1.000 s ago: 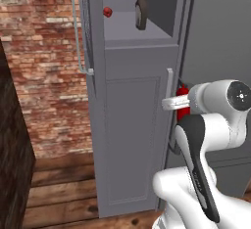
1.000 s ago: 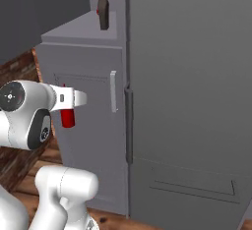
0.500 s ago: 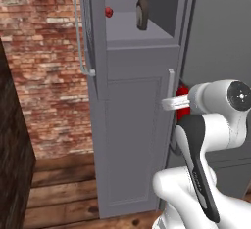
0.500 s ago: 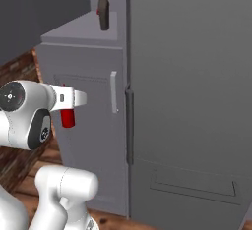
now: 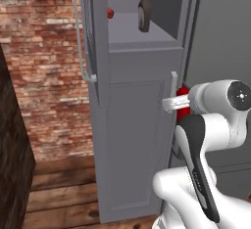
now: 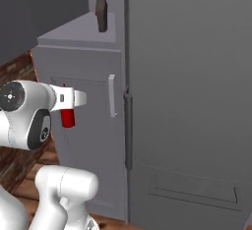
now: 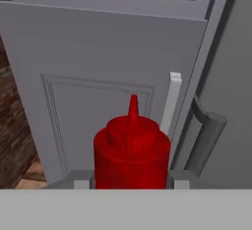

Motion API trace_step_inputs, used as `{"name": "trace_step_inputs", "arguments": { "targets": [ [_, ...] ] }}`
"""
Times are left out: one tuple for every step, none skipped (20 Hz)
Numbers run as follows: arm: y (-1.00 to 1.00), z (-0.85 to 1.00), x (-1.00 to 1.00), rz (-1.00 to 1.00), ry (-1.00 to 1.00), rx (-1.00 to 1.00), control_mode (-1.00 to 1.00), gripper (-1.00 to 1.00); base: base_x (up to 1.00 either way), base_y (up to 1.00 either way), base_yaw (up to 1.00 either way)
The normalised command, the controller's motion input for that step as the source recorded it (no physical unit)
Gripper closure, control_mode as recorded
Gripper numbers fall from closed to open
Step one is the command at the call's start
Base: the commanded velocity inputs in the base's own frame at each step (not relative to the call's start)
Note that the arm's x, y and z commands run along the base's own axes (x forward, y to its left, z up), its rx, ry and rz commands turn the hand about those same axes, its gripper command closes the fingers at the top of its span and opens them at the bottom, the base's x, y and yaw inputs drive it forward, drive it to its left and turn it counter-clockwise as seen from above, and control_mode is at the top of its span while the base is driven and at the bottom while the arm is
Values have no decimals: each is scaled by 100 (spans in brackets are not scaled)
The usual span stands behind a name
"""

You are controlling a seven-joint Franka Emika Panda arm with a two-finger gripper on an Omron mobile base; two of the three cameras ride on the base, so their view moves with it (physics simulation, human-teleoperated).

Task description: Pick the ketchup and syrup bottle from the counter and place them in the cabinet.

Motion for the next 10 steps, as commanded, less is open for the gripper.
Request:
{"name": "trace_step_inputs", "arguments": {
  "targets": [
    [0, 0, 0, 0, 0, 0, 100, 100, 32, 5, 0],
    [0, 0, 0, 0, 0, 0, 100, 100, 31, 5, 0],
    [0, 0, 0, 0, 0, 0, 100, 100, 31, 6, 0],
    [0, 0, 0, 0, 0, 0, 100, 100, 30, 6, 0],
    [0, 0, 0, 0, 0, 0, 100, 100, 29, 6, 0],
    [0, 0, 0, 0, 0, 0, 100, 100, 29, 6, 0],
    [0, 0, 0, 0, 0, 0, 100, 100, 30, 5, 0],
    [0, 0, 0, 0, 0, 0, 100, 100, 31, 5, 0],
    [0, 0, 0, 0, 0, 0, 100, 100, 34, 6, 0],
    [0, 0, 0, 0, 0, 0, 100, 100, 31, 5, 0]
  ]
}}
